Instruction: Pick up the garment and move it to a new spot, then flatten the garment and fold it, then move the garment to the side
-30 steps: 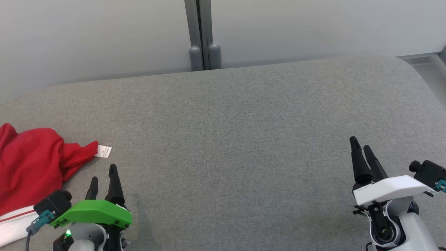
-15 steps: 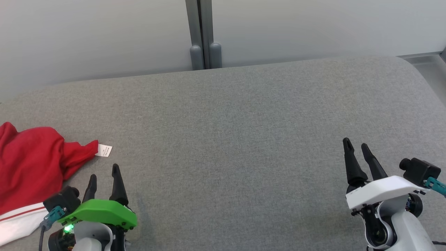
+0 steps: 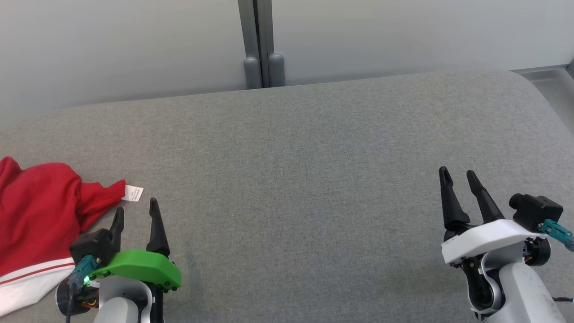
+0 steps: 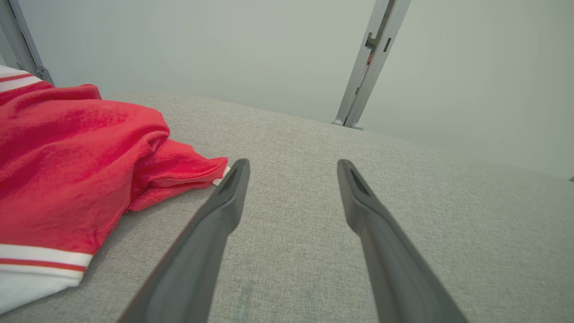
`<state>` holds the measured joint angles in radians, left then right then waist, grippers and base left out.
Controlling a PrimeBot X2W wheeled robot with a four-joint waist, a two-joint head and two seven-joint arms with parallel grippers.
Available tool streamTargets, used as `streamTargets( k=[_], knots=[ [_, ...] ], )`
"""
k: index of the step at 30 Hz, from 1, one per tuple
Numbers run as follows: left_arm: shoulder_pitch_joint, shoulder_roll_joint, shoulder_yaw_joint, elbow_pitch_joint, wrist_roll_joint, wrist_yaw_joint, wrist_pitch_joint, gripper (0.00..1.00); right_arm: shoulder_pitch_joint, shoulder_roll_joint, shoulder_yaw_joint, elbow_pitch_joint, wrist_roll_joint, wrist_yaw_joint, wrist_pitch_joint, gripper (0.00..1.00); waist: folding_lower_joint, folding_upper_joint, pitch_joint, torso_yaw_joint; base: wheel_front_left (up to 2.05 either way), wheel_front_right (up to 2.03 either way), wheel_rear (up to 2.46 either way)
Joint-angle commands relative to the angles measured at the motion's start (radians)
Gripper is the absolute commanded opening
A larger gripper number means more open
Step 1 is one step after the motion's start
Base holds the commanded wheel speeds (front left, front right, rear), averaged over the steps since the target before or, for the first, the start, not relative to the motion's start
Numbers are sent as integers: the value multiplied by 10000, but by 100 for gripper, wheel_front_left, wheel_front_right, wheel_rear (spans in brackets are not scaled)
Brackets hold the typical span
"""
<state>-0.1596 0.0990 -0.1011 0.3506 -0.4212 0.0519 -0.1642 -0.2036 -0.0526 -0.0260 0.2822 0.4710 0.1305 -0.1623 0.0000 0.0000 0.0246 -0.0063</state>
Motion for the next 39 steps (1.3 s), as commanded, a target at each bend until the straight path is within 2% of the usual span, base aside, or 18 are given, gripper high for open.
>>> streamTargets(
  k=[1,7,18,22,39],
  knots=[
    [-271,125,-41,-90,294,64,-89,100,-239,-26,-30,-153,-280,2,-103,100,0,0,1,2,0,0,0],
    [-353,215,-263,-111,907,93,-234,100,-269,-4,-14,-227,-902,3,-249,100,0,0,-7,16,0,0,0],
    [-137,109,-523,313,1699,-8,-470,100,-181,13,23,695,-1936,3,-489,100,0,0,-87,2,0,0,0],
    [-44,47,-588,411,1919,-166,-550,100,-140,13,-61,946,-2228,3,-569,100,0,0,-120,-12,0,0,0],
    [202,-249,-272,842,2991,-422,-873,100,-125,2,-221,1427,-3283,4,-895,100,0,0,-271,-50,0,0,0]
  ],
)
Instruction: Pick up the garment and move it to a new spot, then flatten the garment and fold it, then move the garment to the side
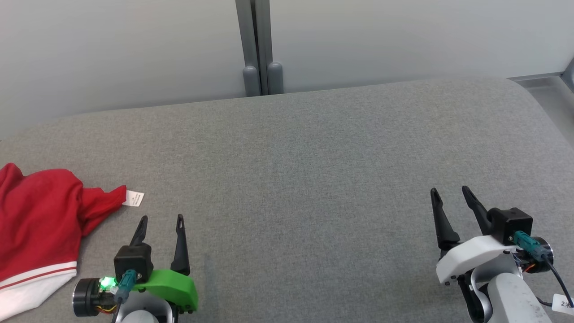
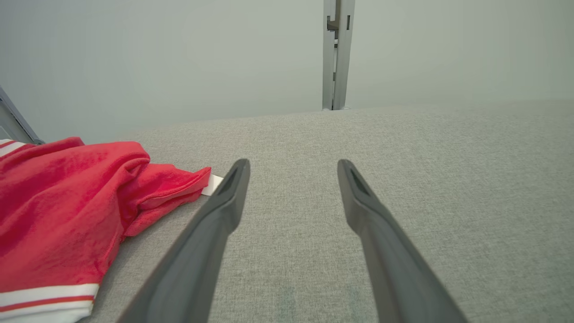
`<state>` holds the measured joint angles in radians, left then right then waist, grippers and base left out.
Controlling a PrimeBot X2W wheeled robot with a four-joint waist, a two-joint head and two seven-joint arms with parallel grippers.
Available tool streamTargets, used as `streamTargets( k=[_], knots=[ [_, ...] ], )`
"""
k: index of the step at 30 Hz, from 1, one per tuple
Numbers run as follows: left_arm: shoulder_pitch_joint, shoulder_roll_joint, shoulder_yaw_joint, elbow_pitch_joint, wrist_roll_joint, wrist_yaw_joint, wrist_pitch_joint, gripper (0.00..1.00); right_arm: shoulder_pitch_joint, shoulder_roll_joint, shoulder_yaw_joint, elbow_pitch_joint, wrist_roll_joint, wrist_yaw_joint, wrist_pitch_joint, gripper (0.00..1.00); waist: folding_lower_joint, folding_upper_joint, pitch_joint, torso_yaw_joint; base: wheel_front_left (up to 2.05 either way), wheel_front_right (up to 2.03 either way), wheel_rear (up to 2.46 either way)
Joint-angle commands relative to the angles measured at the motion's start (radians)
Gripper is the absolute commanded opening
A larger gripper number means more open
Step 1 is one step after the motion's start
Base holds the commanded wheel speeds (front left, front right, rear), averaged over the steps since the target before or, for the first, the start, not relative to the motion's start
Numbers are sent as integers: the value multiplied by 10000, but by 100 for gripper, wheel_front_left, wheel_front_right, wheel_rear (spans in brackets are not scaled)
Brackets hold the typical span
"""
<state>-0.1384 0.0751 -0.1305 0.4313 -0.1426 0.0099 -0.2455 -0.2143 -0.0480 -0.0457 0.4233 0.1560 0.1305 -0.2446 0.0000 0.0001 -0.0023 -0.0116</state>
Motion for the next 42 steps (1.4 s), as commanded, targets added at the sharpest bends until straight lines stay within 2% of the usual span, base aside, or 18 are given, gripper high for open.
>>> streamTargets(
  k=[1,6,11,25,31,37,42],
  knots=[
    [-20,-19,38,43,253,-19,-73,100,-41,-45,-34,25,-196,4,-83,100,0,-1,-2,6,0,0,0],
    [-70,-80,166,126,621,-68,-160,100,-112,-44,-65,62,-562,4,-173,100,0,-1,45,148,0,0,0],
    [-30,-113,300,274,747,-79,-191,100,-101,-52,79,74,-646,2,-220,100,0,-1,116,679,0,0,0],
    [293,-208,925,557,509,-71,-191,100,12,-45,888,52,-40,-1,-220,100,0,-1,422,3602,0,0,0],
    [503,-224,1297,601,483,69,-190,100,55,-50,1295,76,157,-1,-220,100,0,-1,402,4559,0,0,0],
    [720,-232,1650,657,359,19,-188,100,44,-50,1639,110,242,-1,-220,100,0,-1,400,5049,0,0,0],
    [615,-242,1788,633,189,77,-188,100,-77,-56,1774,89,136,-1,-220,100,0,-1,574,5078,0,0,0]
  ],
)
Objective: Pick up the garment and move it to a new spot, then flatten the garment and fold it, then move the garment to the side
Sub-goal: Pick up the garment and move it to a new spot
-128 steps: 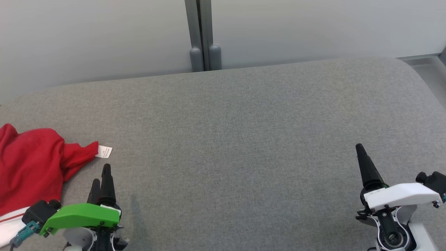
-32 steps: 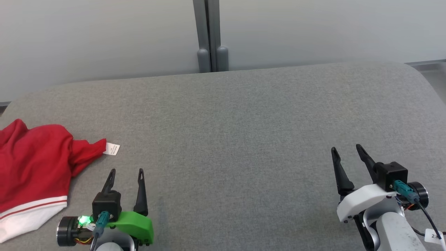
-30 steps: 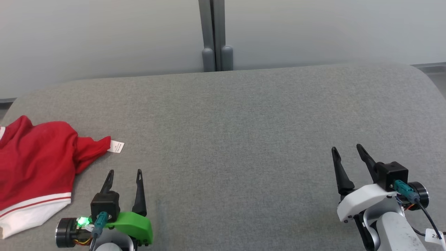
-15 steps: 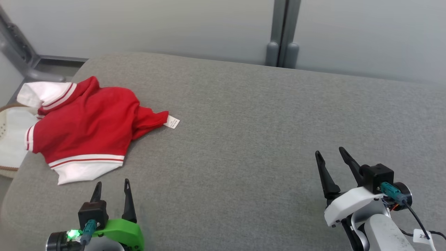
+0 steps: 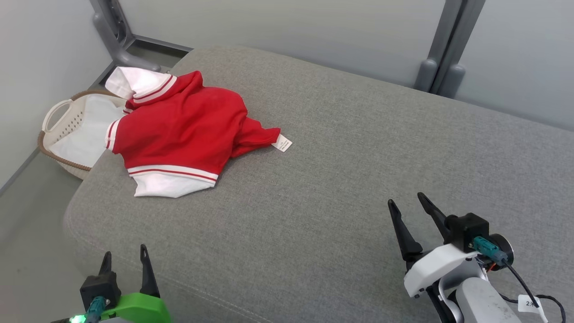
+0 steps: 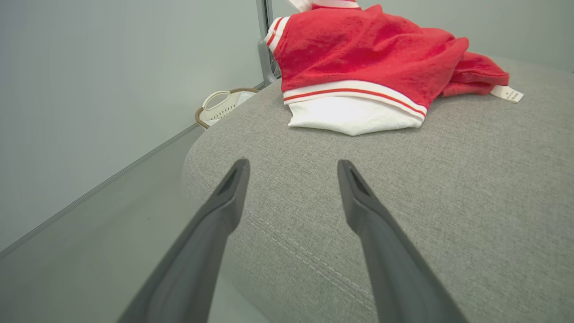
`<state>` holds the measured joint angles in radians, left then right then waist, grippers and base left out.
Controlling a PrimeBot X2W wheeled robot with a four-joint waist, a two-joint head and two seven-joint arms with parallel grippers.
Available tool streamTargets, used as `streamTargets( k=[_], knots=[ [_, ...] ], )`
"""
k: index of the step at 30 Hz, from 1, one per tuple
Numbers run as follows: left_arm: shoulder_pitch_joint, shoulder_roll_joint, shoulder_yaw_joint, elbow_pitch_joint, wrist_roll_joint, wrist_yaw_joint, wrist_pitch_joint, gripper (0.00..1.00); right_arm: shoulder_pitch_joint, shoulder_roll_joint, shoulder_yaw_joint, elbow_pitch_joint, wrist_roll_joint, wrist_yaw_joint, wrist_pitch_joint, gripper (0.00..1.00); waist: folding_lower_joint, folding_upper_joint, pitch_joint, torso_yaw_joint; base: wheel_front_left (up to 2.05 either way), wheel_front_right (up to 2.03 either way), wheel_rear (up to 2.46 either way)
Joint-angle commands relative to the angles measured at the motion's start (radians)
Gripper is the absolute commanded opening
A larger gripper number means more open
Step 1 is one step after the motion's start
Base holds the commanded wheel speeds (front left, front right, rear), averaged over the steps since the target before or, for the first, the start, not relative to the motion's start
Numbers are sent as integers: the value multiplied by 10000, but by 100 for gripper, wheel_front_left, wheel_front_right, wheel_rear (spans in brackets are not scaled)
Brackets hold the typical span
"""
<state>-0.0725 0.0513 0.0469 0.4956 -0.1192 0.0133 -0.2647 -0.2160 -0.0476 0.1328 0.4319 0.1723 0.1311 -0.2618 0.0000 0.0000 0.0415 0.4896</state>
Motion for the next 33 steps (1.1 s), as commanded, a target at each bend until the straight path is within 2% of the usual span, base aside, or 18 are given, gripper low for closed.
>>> streamTargets(
  k=[1,8,15,26,33],
  knots=[
    [-132,-5,3,0,-63,30,4,100,-105,-58,36,-8,-64,-6,-47,100,0,0,209,27,0,0,0],
    [-1109,-5,140,271,-390,-369,4,100,-513,-302,261,-190,-240,-8,-47,100,0,0,1105,-448,0,0,0],
    [-3054,246,507,817,-263,-870,4,100,-1058,-784,460,-529,-236,-6,-49,100,0,0,2348,-943,0,0,0],
    [-6134,1420,349,2669,59,-1274,5,100,-1949,-1228,858,-1086,-265,-6,-49,100,0,0,3987,-1838,0,0,0],
    [-7495,2097,223,4409,215,-1181,6,100,-2256,-1421,979,-1178,-229,-8,-48,100,0,0,4568,-2437,0,0,0]
  ],
)
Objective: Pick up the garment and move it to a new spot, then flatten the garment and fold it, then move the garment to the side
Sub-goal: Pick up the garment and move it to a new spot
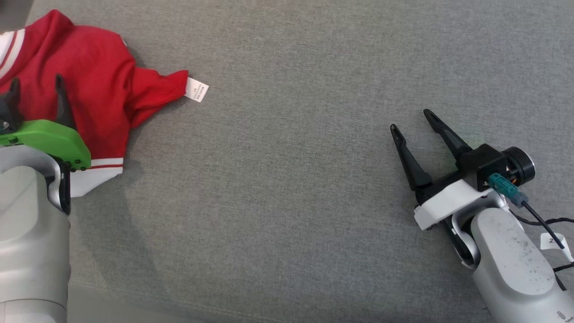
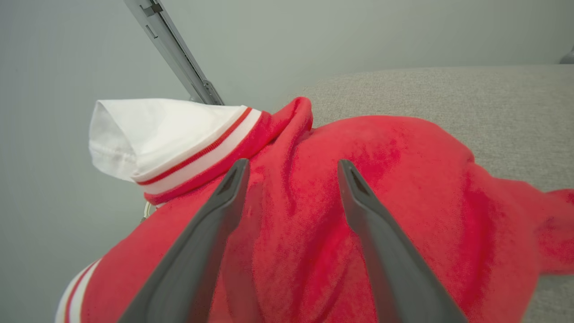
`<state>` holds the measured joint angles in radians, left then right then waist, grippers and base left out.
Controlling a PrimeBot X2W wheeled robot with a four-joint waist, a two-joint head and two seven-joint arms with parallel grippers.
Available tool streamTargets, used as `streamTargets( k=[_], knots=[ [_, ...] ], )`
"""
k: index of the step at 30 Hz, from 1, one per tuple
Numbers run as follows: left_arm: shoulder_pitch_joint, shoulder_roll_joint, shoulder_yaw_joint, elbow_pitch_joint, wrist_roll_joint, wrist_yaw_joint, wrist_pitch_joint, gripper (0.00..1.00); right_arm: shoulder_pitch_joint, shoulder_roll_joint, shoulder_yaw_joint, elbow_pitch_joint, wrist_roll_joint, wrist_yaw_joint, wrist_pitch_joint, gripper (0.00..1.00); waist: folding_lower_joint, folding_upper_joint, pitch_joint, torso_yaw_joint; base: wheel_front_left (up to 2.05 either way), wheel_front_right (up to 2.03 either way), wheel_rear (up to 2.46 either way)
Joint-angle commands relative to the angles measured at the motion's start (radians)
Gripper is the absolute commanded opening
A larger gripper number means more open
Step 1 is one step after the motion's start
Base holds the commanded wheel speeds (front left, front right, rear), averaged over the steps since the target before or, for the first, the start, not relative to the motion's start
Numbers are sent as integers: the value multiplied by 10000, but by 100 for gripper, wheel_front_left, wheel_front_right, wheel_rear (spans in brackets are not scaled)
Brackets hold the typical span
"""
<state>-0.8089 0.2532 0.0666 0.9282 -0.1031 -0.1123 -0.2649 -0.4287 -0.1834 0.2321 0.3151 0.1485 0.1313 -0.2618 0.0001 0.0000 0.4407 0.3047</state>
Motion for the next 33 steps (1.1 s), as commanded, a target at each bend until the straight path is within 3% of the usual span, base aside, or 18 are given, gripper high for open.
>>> streamTargets(
  k=[1,5,6,7,8,9,10,11,19,23,33],
  knots=[
    [-300,145,52,380,45,160,75,100,-138,-87,-41,4,18,-10,-44,100,-1,0,641,-657,0,0,0],
    [-811,293,63,1344,68,528,326,99,-117,-118,-173,64,43,-11,-23,100,-1,0,786,-829,0,0,0],
    [-907,313,89,1529,26,610,337,87,-121,-103,-209,47,56,-13,-23,100,-1,0,799,-861,0,0,0],
    [-973,334,79,1764,20,664,344,49,-107,-97,-216,34,63,-13,-21,100,-1,0,796,-896,0,0,0],
    [-999,348,85,1955,-6,713,374,47,-94,-78,-222,15,68,-13,-20,100,-1,0,779,-927,0,0,0],
    [-1038,364,73,2171,-11,755,397,35,-69,-57,-234,-7,85,-13,-17,100,-1,0,750,-955,0,0,0],
    [-1057,359,62,2336,-22,789,408,9,-46,-40,-237,-13,90,-13,-15,100,-1,0,719,-970,0,0,0],
    [-1085,325,99,2499,-91,835,411,0,-17,-9,-244,-9,85,-13,-15,100,-1,0,676,-981,0,0,0],
    [-1454,294,-78,2159,-56,770,22,0,90,241,-360,16,57,-11,-24,100,-1,0,103,-944,0,0,0],
    [-1461,309,-178,638,-6,514,-32,0,228,376,-419,62,97,-11,-26,100,-1,0,-337,-954,0,0,0],
    [-1056,-618,-798,-2830,-148,9,-9,0,727,852,-567,145,206,-12,-26,100,-1,0,-1385,-1487,0,0,0]
  ],
)
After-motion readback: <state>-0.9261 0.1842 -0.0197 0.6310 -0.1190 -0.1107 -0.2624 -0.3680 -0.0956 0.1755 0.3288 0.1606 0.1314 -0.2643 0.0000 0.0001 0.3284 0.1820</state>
